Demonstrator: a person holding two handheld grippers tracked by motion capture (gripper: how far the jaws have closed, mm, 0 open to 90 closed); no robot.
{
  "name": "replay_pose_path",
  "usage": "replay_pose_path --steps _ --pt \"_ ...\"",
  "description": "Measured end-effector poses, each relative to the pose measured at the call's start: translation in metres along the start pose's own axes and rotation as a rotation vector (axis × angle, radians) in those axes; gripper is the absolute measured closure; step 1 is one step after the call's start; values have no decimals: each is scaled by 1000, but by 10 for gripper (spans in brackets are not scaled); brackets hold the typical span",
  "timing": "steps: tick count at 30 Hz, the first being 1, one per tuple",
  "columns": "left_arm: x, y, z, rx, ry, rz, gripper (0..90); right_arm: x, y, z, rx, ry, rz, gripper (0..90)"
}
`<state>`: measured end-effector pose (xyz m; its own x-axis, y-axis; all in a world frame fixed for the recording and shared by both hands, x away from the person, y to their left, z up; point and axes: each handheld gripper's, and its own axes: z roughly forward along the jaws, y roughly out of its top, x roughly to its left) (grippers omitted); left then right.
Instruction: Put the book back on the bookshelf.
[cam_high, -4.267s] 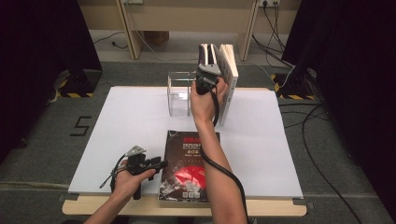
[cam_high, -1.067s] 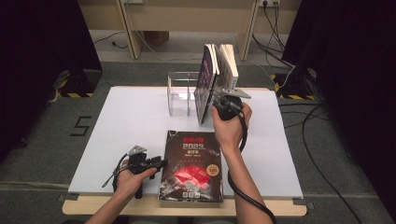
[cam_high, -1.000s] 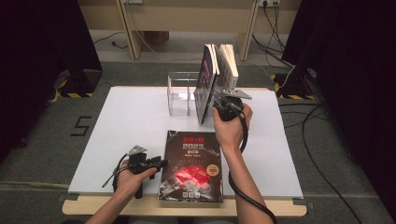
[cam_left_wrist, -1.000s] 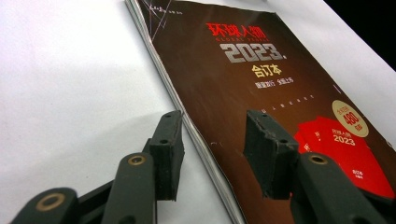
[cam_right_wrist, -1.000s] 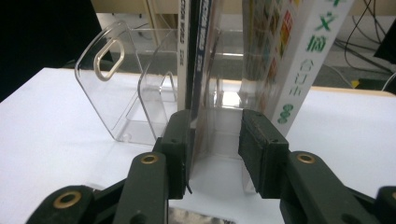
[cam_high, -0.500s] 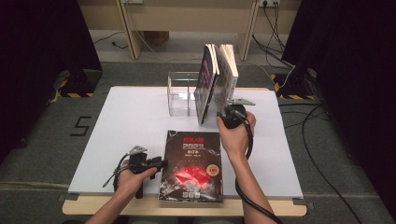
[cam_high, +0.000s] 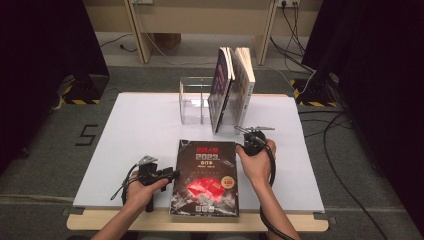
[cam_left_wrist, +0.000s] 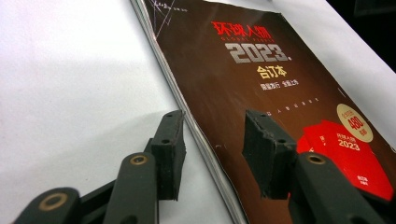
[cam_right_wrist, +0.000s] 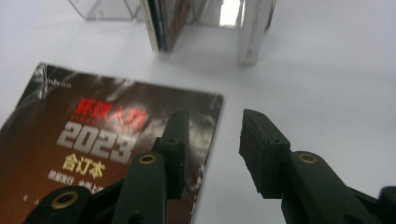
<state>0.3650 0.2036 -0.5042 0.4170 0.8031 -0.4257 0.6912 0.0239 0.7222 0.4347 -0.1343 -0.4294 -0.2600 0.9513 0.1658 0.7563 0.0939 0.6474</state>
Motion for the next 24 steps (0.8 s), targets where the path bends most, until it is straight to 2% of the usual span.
replay_pose_path --steps 10,13,17,21,24 --pt "-5 0 3 2 20 6 599 -4 -25 7 52 24 11 624" --pt "-7 1 4 12 18 3 611 -4 -26 8 53 28 9 623" --pt "-9 3 5 30 42 12 638 -4 -26 8 52 30 9 623" --pt "-11 3 5 35 38 4 670 -6 -24 10 51 35 18 622" --pt "-14 2 7 38 25 18 671 -8 -20 12 55 39 21 620"
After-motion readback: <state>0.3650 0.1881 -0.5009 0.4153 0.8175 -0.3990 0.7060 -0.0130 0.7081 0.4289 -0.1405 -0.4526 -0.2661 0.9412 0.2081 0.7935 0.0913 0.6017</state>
